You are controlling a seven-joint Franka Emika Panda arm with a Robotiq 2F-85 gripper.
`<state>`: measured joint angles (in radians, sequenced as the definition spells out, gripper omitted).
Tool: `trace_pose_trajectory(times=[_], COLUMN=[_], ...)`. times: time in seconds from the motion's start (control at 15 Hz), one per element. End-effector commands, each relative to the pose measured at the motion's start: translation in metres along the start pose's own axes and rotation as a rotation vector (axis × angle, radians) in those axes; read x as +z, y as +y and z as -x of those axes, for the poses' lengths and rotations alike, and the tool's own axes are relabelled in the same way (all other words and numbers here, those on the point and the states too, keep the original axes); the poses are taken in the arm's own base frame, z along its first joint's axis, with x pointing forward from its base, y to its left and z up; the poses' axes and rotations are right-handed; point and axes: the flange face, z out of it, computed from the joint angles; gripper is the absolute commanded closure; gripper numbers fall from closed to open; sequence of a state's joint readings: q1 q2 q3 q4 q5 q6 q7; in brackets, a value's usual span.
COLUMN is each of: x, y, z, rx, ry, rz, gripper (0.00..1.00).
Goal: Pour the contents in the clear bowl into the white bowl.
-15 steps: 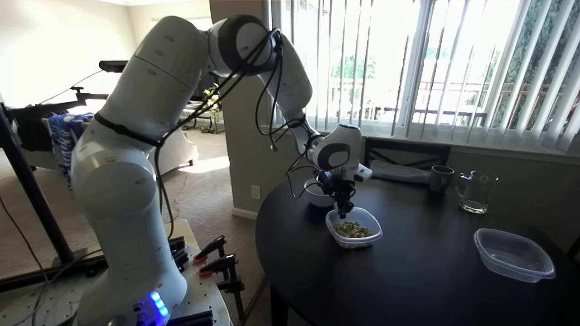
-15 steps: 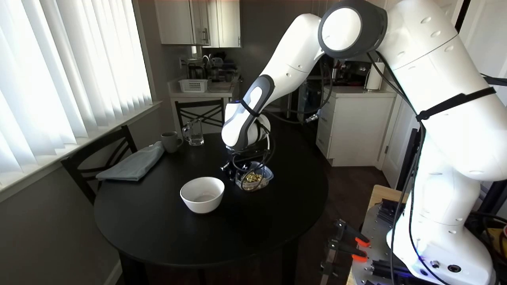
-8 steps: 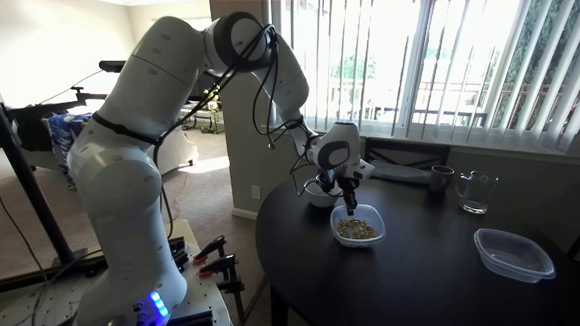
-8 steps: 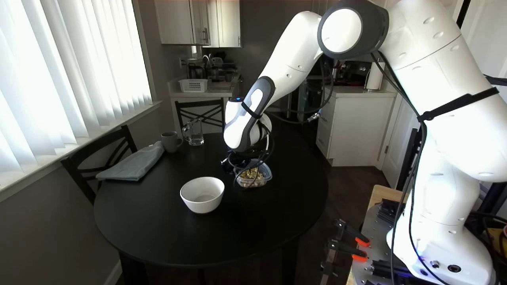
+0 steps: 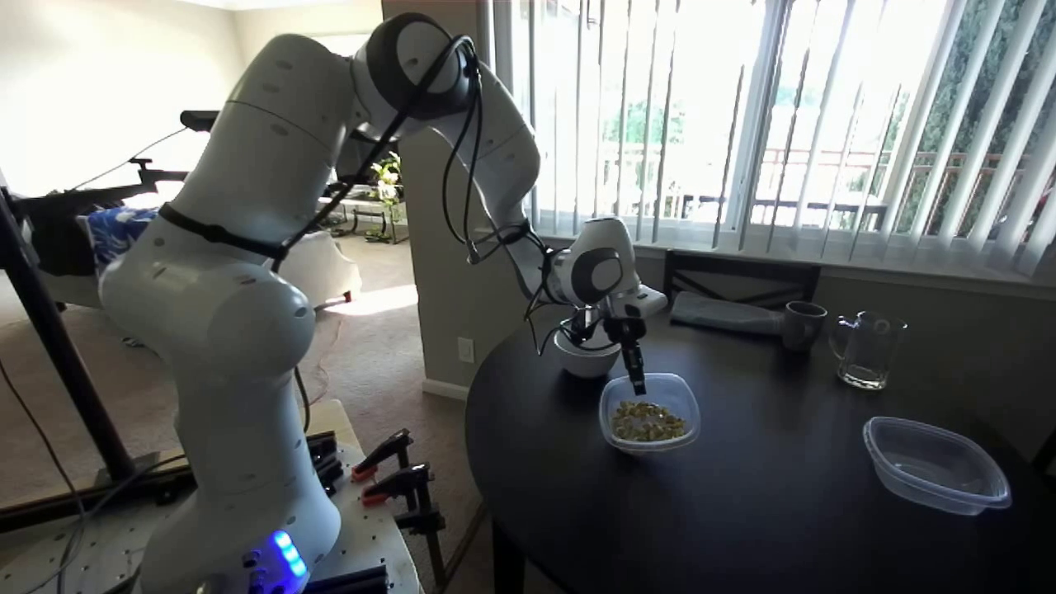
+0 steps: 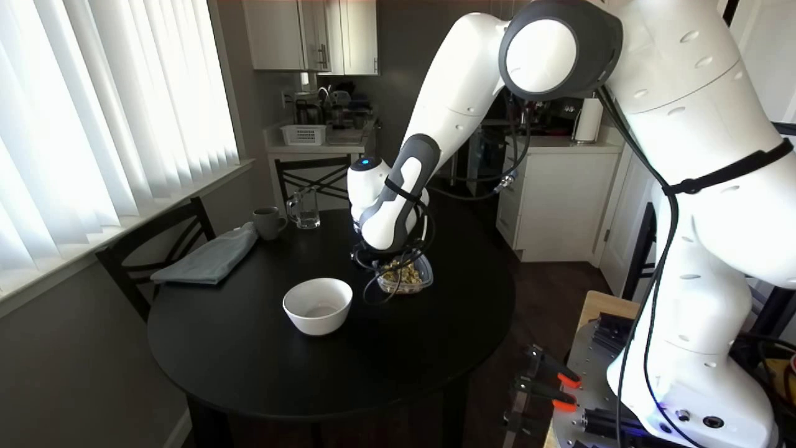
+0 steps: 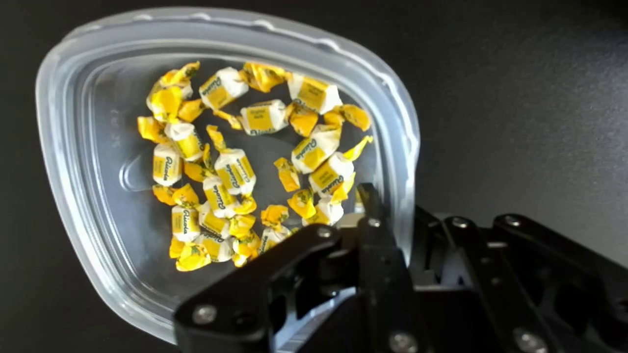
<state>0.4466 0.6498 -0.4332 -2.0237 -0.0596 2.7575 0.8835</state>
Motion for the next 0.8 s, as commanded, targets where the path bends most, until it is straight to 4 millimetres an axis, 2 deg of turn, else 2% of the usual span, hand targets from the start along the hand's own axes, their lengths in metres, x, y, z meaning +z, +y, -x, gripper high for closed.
trace_pose_trajectory(times=[0.0,0.4,0.53,0.73], x=[-0.017,-0.06,-0.071,-0.084], y=[0.01,0.046,0.056,0.06], z=[0.025,0.074,0.081,0.084], rx=[-0.057,-0.184,-0.203,-0.226], ry=[-0.023,-0.02,-0.018,-0.018], rz=[0.026,-0.061,-0.101,-0.124], gripper=[0.99,0.99,0.99,0.99])
